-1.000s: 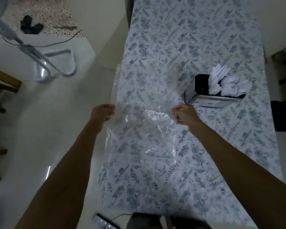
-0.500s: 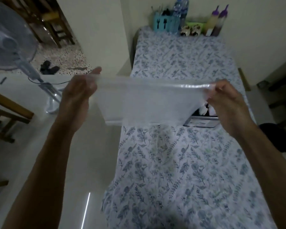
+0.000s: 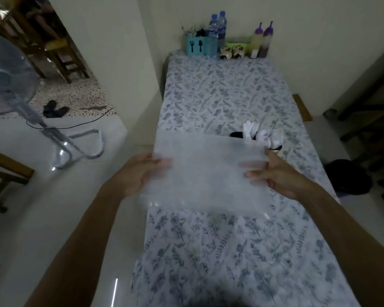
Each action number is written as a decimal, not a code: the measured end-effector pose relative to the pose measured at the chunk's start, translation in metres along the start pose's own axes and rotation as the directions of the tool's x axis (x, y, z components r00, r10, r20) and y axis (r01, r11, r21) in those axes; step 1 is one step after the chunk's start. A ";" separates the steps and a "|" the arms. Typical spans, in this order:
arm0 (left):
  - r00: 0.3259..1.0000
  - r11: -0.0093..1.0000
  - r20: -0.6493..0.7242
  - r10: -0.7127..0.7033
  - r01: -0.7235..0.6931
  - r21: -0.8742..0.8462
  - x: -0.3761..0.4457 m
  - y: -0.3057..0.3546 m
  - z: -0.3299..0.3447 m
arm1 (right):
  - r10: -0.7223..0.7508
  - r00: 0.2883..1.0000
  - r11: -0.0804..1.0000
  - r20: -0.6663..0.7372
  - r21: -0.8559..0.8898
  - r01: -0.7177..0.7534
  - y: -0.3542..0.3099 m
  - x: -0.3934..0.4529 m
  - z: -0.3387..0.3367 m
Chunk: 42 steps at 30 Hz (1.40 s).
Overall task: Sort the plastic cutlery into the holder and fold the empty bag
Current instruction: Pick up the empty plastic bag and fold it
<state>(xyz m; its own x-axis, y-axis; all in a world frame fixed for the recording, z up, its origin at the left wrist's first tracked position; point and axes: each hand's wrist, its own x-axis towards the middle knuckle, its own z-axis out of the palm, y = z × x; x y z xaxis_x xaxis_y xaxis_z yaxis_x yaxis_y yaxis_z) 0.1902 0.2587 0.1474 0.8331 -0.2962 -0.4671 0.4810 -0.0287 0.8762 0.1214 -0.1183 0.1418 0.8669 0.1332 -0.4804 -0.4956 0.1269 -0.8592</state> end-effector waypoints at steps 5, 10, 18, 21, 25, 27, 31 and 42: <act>0.907 0.965 0.357 -0.224 0.154 0.214 -0.007 -0.033 0.014 | 0.146 0.980 0.984 -0.138 0.118 -0.130 0.051 -0.030 -0.034; 0.942 0.988 0.299 -0.150 0.136 0.069 0.006 -0.046 0.068 | 0.173 0.964 0.965 -0.201 0.233 -0.124 0.080 -0.073 -0.079; 0.883 0.907 0.209 -0.421 0.408 0.102 0.036 -0.068 0.163 | 0.251 0.952 0.867 -0.173 0.477 -0.142 0.101 -0.150 -0.168; 0.875 0.894 0.278 -0.396 0.298 0.335 0.050 -0.071 0.216 | 0.290 0.942 0.878 -0.166 0.437 -0.193 0.112 -0.170 -0.211; 0.930 0.888 0.287 -0.228 0.078 0.453 0.075 -0.089 0.321 | 0.168 0.951 0.984 -0.258 0.108 -0.145 0.135 -0.191 -0.288; 0.947 0.891 0.279 -0.160 0.017 0.453 0.095 -0.100 0.383 | 0.141 0.919 0.985 -0.369 0.142 -0.094 0.138 -0.209 -0.333; 0.921 0.865 0.367 -0.126 -0.079 0.495 0.143 -0.138 0.506 | 0.154 0.819 0.980 -0.552 0.190 -0.056 0.154 -0.252 -0.421; 0.905 -0.222 0.405 0.131 -0.371 0.902 0.164 -0.273 0.601 | 0.250 0.363 0.948 -0.898 0.151 -0.279 0.273 -0.205 -0.514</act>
<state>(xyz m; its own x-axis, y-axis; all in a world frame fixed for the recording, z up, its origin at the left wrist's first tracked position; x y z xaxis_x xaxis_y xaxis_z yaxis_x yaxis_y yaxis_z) 0.0315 -0.3561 -0.0973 0.7066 -0.6581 -0.2601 -0.6619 -0.7447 0.0861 -0.1638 -0.6163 -0.0848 0.2391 -0.8023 -0.5469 -0.7196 0.2318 -0.6546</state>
